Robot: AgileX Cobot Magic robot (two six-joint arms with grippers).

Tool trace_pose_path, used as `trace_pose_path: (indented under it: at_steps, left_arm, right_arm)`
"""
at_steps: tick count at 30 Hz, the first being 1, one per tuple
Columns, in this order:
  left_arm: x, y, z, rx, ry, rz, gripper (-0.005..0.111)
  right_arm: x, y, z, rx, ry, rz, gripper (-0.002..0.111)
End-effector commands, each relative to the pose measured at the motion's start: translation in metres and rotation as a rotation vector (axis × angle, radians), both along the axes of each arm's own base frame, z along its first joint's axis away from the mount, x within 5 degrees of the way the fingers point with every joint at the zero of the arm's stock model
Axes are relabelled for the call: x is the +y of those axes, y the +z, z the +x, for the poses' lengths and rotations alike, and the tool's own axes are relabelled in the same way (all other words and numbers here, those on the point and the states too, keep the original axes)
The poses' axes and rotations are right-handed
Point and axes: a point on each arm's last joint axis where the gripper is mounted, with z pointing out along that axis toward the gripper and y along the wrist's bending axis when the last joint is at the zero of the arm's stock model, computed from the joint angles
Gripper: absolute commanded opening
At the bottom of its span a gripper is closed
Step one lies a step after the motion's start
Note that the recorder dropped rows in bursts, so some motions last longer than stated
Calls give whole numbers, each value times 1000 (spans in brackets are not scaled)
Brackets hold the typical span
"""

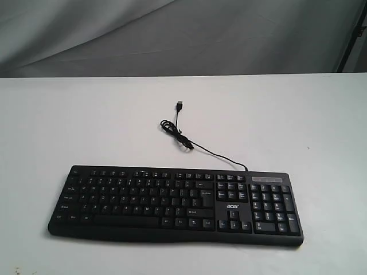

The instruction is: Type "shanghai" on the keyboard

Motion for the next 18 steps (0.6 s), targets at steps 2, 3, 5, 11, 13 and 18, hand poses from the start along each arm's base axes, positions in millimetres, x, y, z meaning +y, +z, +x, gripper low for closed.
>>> trace_pose_path:
  at_steps: [2, 3, 5, 11, 13, 18]
  left_arm:
    - [0, 0, 0, -7, -6, -2, 0]
    - [0, 0, 0, -7, -6, -2, 0]
    - [0, 0, 0, -7, -6, -2, 0]
    - [0, 0, 0, -7, -6, -2, 0]
    - [0, 0, 0, -7, -6, -2, 0]
    - [0, 0, 0, -7, -6, -2, 0]
  right_arm:
    - [0, -1, 0, 2, -1, -9, 0]
    - [0, -1, 0, 2, -1, -9, 0]
    - [0, -1, 0, 2, -1, -9, 0]
    - [0, -1, 0, 2, -2, -6, 0]
    - [0, 0, 0, -14, -1, -18, 0]
    - [0, 16, 3, -184, 6, -41, 0]
